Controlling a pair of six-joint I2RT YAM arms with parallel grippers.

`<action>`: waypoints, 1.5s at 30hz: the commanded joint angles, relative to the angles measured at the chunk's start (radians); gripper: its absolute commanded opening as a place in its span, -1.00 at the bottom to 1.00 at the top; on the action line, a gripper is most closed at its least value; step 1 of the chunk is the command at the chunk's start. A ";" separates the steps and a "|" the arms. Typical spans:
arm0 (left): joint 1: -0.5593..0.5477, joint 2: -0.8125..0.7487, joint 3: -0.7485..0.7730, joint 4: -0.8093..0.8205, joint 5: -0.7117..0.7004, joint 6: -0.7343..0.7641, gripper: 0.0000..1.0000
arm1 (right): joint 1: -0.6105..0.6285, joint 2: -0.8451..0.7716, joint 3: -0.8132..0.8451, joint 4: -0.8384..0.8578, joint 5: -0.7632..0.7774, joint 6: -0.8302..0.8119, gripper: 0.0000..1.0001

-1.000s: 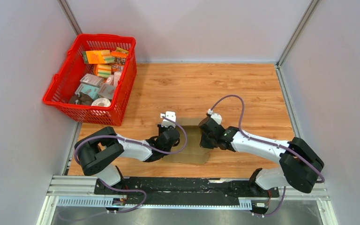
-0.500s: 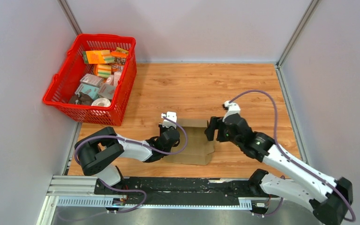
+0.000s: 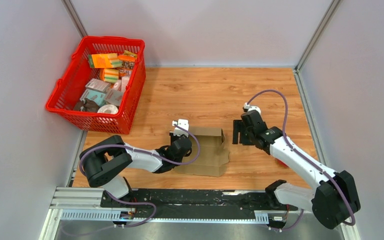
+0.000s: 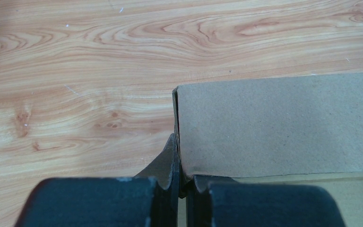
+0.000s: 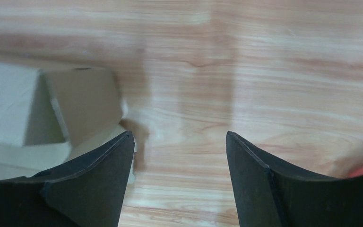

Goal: Fold the paper box

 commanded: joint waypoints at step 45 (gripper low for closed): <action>-0.006 -0.019 -0.002 0.043 0.007 0.004 -1.00 | 0.449 0.295 -0.241 0.999 0.445 -0.150 -0.41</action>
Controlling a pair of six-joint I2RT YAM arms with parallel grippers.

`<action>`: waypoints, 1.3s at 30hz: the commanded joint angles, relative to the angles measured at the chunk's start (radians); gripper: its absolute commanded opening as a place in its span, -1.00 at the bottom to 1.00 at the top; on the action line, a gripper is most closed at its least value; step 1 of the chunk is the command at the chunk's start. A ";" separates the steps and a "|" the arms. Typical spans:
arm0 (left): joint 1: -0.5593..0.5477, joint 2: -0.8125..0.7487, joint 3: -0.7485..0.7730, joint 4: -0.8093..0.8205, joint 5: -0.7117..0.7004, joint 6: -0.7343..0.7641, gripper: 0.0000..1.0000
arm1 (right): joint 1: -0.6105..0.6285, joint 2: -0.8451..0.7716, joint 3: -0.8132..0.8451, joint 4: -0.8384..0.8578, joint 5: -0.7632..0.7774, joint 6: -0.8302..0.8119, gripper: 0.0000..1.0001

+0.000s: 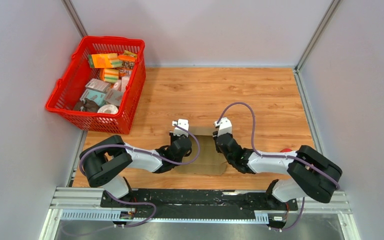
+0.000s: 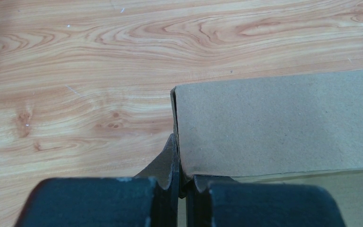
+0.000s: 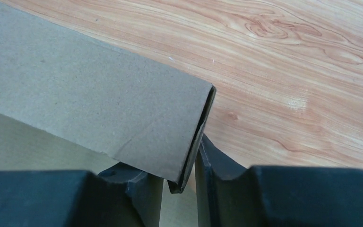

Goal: Fold the paper box

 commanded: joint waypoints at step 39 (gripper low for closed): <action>-0.008 -0.018 -0.006 0.043 -0.011 -0.006 -1.00 | -0.168 -0.493 0.110 -0.517 -0.425 0.341 0.75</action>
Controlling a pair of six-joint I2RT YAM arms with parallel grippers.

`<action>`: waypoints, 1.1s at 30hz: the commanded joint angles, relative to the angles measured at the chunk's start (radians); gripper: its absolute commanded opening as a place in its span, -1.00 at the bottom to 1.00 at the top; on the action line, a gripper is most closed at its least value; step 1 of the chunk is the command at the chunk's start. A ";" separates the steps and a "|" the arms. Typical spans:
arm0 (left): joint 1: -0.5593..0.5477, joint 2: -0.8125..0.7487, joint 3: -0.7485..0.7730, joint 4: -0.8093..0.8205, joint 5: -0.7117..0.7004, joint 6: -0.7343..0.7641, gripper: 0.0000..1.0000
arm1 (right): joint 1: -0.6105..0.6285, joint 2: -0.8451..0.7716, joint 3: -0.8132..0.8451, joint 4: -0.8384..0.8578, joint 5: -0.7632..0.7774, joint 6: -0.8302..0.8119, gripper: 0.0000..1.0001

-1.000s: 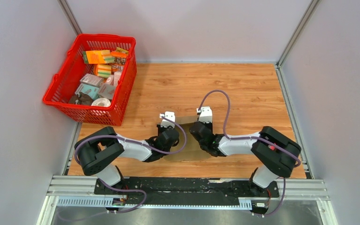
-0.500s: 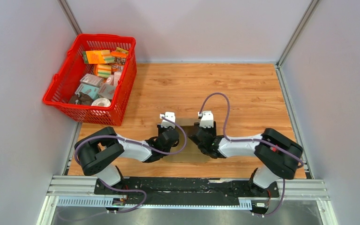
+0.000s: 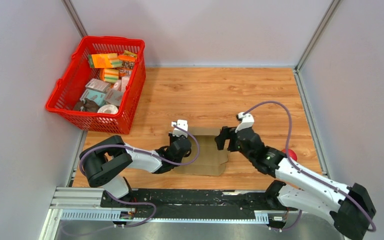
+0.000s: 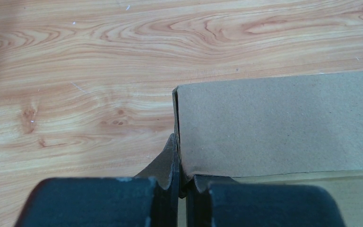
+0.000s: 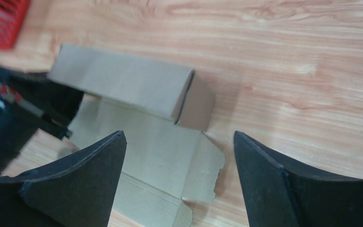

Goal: Fold the paper box

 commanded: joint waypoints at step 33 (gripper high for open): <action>-0.012 -0.014 0.011 0.040 0.019 0.011 -1.00 | -0.592 0.468 -0.087 0.578 -0.997 0.150 -0.48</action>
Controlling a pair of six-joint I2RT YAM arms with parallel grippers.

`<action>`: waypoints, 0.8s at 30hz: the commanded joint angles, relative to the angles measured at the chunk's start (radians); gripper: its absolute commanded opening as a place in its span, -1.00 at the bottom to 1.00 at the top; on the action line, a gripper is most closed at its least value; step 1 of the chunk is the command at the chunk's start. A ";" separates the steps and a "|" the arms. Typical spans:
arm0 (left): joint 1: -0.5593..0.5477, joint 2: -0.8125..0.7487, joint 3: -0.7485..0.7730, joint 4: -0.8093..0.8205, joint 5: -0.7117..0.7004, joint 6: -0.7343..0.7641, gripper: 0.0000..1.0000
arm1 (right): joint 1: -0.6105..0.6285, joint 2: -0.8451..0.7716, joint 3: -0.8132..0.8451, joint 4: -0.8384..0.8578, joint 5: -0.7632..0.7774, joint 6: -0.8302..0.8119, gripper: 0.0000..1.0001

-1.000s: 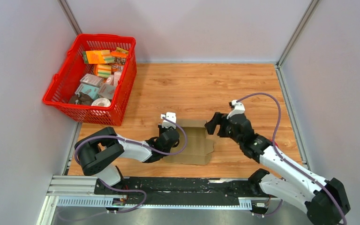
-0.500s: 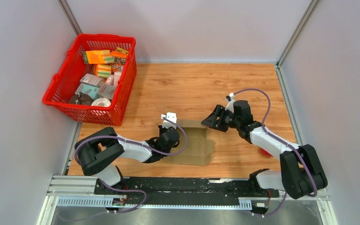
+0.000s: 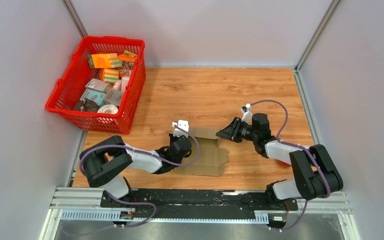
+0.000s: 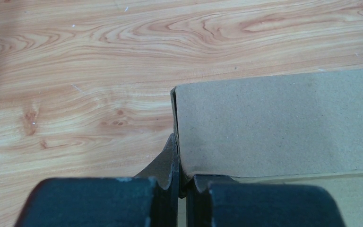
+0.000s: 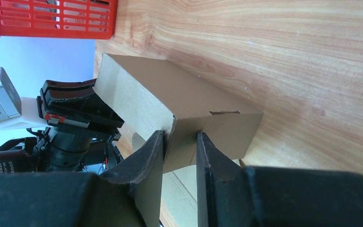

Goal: Fold the paper box

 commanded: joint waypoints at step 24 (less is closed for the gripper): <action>0.150 -0.564 0.150 -0.834 0.574 -0.228 0.15 | 0.005 -0.330 0.147 -0.646 0.147 -0.272 0.48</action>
